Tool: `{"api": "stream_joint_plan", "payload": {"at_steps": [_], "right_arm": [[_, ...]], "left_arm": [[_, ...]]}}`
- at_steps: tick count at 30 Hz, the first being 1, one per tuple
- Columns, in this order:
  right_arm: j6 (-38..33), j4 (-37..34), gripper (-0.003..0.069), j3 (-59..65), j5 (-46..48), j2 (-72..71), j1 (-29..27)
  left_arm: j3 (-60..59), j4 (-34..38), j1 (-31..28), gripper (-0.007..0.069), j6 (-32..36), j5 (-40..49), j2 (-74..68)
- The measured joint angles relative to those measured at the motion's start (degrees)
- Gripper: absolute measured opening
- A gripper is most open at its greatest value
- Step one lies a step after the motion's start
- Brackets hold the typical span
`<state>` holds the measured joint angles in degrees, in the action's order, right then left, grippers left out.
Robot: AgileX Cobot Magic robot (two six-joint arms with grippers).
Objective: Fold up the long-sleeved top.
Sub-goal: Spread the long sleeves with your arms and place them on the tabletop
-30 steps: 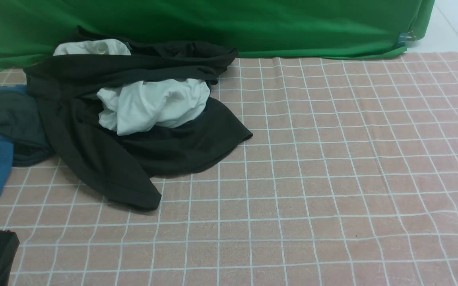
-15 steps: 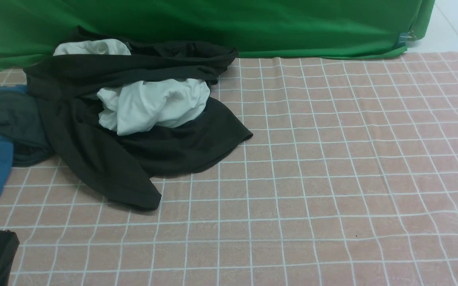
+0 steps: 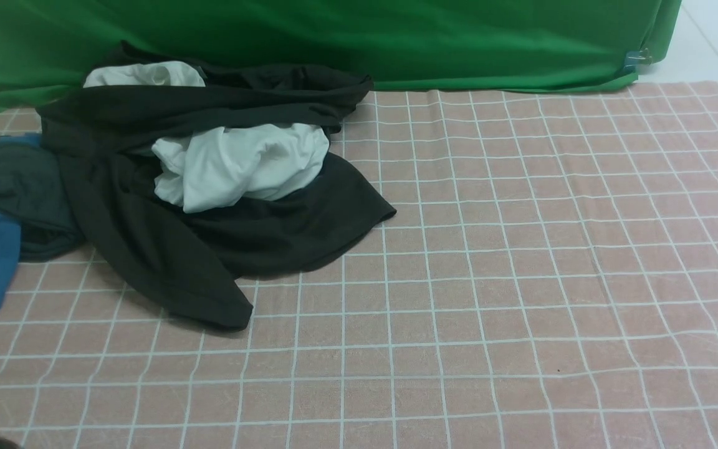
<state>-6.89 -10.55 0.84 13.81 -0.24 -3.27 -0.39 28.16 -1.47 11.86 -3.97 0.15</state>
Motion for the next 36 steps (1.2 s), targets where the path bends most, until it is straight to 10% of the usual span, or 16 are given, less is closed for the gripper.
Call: {"api": "stream_joint_plan", "payload": {"at_steps": [10, 20, 26, 30, 36], "right_arm": [[0.00, 0.00, 0.0242, 0.00, 0.00, 0.00, 0.00], [0.00, 0.00, 0.0242, 0.00, 0.00, 0.00, 0.58], [0.00, 0.00, 0.0242, 0.00, -1.95, 0.00, 0.58], [7.78, -4.50, 0.0242, 0.00, -6.63, 0.00, 0.58], [22.35, -6.91, 0.0242, 0.00, -15.47, 0.00, 0.58]], "left_arm": [[0.00, 4.72, 0.00, 0.0018, -13.10, -10.17, 0.00], [12.56, -17.46, 0.00, 0.0018, -23.56, 5.82, -7.14], [23.96, -18.46, 0.00, 0.0018, -7.43, 25.37, -22.11], [30.94, -3.88, 0.73, 0.0018, 10.82, 40.22, -35.30], [33.30, 8.45, 3.77, 0.0018, 21.60, 40.20, -42.67]]}}
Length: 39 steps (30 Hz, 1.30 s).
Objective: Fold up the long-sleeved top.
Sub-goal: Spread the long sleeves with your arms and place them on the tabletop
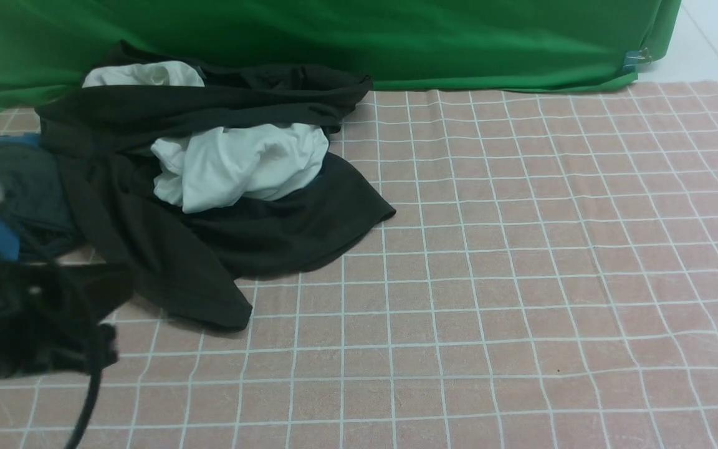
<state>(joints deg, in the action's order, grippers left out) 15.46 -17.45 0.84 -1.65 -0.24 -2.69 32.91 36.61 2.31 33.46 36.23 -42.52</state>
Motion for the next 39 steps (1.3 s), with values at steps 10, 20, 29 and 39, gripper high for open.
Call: {"api": "stream_joint_plan", "payload": {"at_steps": [10, 20, 29, 39], "right_arm": [[-7.87, -0.49, 0.0144, -20.03, 22.42, 12.96, 12.76], [-24.27, -0.39, 0.0146, -42.35, 48.24, 35.85, 26.71], [-30.36, -0.22, 0.0152, -44.19, 46.14, 39.25, 29.48], [-36.51, -0.09, 0.0171, -44.23, 43.46, 39.25, 29.65]], "left_arm": [[2.61, 0.50, 8.05, 0.0018, 5.68, 4.00, -7.90], [17.13, -4.28, 9.01, 0.0018, 4.95, 13.14, -16.76], [29.81, -14.30, 9.28, 0.0018, -1.98, 17.33, -27.79], [33.07, -24.82, 13.80, 0.0022, -4.62, 6.64, -43.71]]}}
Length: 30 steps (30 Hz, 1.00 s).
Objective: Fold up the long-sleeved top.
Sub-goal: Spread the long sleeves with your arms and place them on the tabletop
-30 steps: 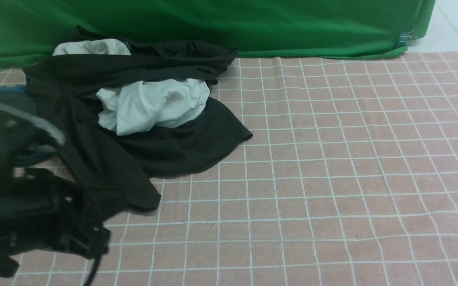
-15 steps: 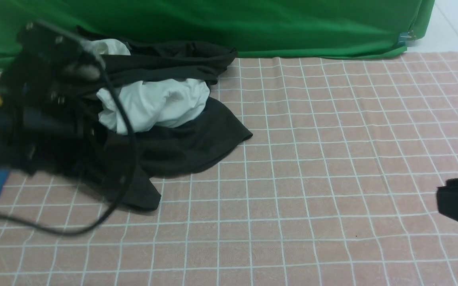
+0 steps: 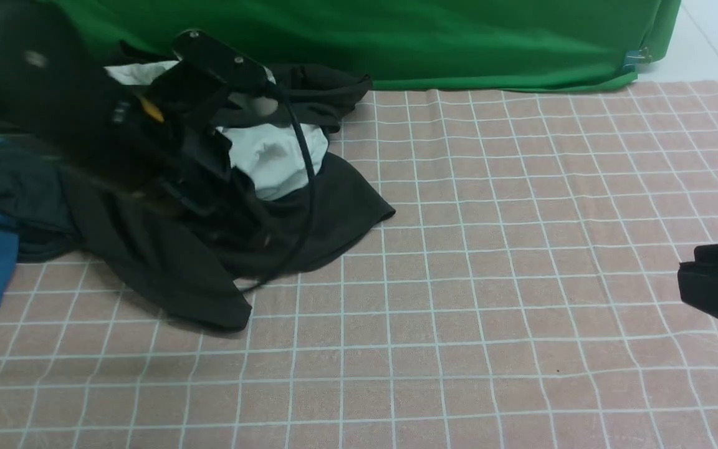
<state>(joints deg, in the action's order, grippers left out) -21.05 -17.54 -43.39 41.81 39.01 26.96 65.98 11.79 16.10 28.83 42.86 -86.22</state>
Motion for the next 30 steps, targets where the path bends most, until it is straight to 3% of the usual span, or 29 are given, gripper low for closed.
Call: {"api": "stream_joint_plan", "payload": {"at_steps": [2, 7, 8, 9, 13, 16, 19, 24, 25, 26, 30], "right_arm": [[-1.09, 0.00, 0.0174, 0.00, -0.21, 0.00, 0.00], [-2.57, 0.05, 0.0182, 0.00, -1.30, 0.00, 0.01], [-2.66, 0.05, 0.0183, 0.00, -1.46, 0.00, 0.01], [-2.66, 0.05, 0.0183, -0.03, -1.51, 0.00, 0.01], [-2.71, 0.05, 0.0185, -0.07, -1.88, 0.00, 0.01], [-2.71, 0.05, 0.0188, -0.07, -1.88, 0.00, 0.01], [-2.71, 0.05, 0.0188, -0.07, -1.88, 0.00, 0.01], [-1.36, 0.05, 0.0188, -0.07, -1.88, 0.00, 0.01], [-0.55, 0.05, 0.0188, -0.07, -1.88, 0.00, 0.06], [-0.48, 0.05, 0.0188, -0.07, -1.88, 0.00, 0.06], [0.76, 0.05, 0.0190, -0.07, -1.82, 0.00, 0.06]], "left_arm": [[0.54, -0.35, -1.34, 0.0035, -0.12, -3.45, -2.33], [4.94, -1.71, -7.15, 0.0171, 0.69, -12.47, -13.26], [6.74, -2.32, -8.30, 0.0235, 0.69, -12.40, -15.79], [7.00, -2.46, -8.43, 0.0244, 0.69, -12.40, -16.13], [11.14, -4.33, -10.00, 0.0476, 0.69, -13.56, -22.06], [11.72, -4.01, -10.00, 0.0589, 0.69, -18.07, -25.12], [11.80, -3.15, -10.00, 0.0643, 0.69, -22.13, -27.87], [11.91, -2.92, -10.00, 0.0606, 0.69, -24.46, -31.18], [11.91, -2.85, -10.00, 0.0519, 0.64, -24.98, -31.89], [11.91, -2.85, -10.00, 0.0507, 0.64, -25.03, -31.94], [12.02, -3.97, -10.00, 0.0155, 1.44, -25.80, -32.08]]}}
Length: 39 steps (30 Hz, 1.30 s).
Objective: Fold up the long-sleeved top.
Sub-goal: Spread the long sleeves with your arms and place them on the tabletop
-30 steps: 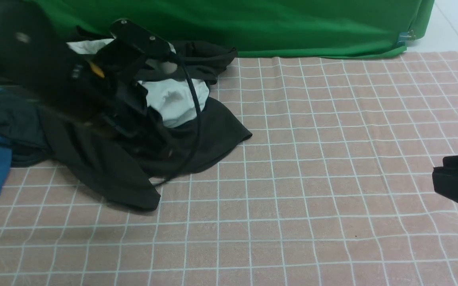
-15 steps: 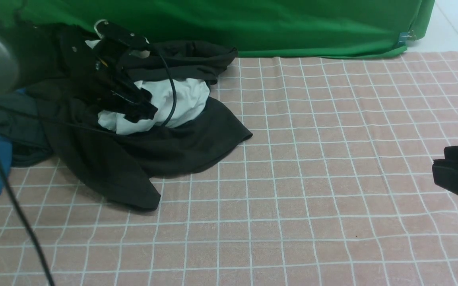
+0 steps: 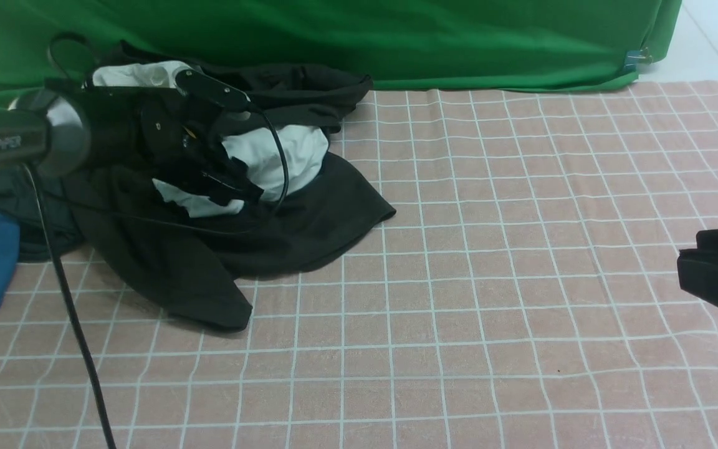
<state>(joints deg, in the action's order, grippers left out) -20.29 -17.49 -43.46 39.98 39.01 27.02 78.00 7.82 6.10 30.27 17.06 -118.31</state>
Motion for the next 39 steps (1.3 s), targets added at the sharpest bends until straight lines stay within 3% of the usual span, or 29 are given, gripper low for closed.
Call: {"api": "stream_joint_plan", "payload": {"at_steps": [1, 8, 13, 24, 28, 33, 36, 39], "right_arm": [[0.00, 0.00, 0.0192, 0.00, 0.00, 0.00, 0.00], [0.14, -0.05, 0.0200, 0.00, 0.11, 0.00, 0.00], [0.14, -0.11, 0.0200, 0.00, -2.02, 0.00, 0.00], [0.20, -0.16, 0.0200, 0.00, -7.13, 0.00, 0.00], [0.20, -0.22, 0.0200, 0.00, -7.33, 0.00, 0.00], [0.20, -0.22, 0.0207, 0.00, -7.33, 0.00, 0.00], [0.20, -0.22, 0.0208, 0.00, -7.33, 0.00, 0.00], [0.20, -0.22, 0.0209, 0.00, -7.33, 0.00, 0.00]], "left_arm": [[0.11, 0.00, 0.00, 0.0120, 0.11, 0.58, 0.26], [2.29, 4.97, -0.21, 0.0125, 1.70, 13.81, 7.97], [5.71, 13.33, -0.32, 0.0125, 4.42, 27.75, 22.08], [24.09, 17.13, -0.27, 0.0125, 4.58, 34.82, 38.51], [31.75, 11.12, -0.27, 0.0125, 2.99, 38.99, 38.71], [35.67, -10.01, -0.27, 0.0125, -4.88, 41.49, 38.63], [35.92, -22.05, -3.07, 0.0125, -9.38, 45.79, 36.59], [35.92, -22.93, -6.81, 0.0125, -10.51, 47.70, 34.76]]}}
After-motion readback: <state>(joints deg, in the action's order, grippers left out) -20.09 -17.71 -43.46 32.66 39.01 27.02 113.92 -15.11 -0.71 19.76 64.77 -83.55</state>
